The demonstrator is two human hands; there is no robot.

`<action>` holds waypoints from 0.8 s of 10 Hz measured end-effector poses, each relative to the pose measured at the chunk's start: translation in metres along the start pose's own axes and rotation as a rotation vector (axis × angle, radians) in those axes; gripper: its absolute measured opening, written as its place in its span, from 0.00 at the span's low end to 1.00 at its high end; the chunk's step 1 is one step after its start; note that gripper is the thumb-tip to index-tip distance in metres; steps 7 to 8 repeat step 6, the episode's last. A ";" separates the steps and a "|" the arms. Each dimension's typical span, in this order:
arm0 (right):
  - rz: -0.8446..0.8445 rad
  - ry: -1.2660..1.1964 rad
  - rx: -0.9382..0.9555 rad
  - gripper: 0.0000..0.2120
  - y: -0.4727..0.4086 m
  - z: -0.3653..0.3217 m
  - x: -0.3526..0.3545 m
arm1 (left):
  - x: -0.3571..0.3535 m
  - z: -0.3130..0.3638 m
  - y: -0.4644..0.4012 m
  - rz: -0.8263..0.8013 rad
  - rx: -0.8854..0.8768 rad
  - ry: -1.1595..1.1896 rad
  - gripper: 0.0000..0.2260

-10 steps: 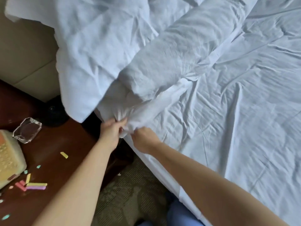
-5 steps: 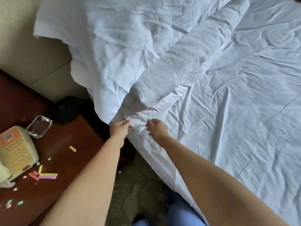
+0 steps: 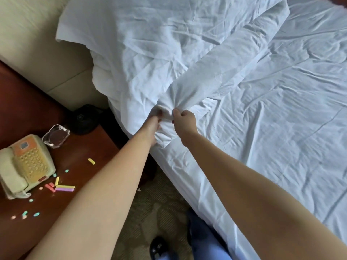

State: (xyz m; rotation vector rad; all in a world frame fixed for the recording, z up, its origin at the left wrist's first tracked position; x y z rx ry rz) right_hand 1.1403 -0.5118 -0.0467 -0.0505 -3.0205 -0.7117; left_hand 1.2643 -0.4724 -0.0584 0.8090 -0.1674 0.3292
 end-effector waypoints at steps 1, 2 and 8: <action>-0.042 0.190 0.024 0.19 0.015 0.020 0.010 | 0.013 -0.012 -0.006 0.198 0.002 -0.186 0.13; -0.135 0.414 -0.029 0.19 0.012 0.026 0.007 | 0.000 -0.030 0.002 0.108 0.106 -0.327 0.18; -0.125 0.911 0.232 0.26 0.093 -0.061 0.061 | 0.027 0.006 0.111 0.143 -0.237 -1.027 0.15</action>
Point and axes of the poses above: each hand's wrist, its own y-axis away from the middle knuckle, its own x-axis out of the back of the hand, z = x × y, the point moved 8 cm from there along -y, towards the middle knuckle, and after that the axes turned 14 degrees about -y, right-handed, at the moved point
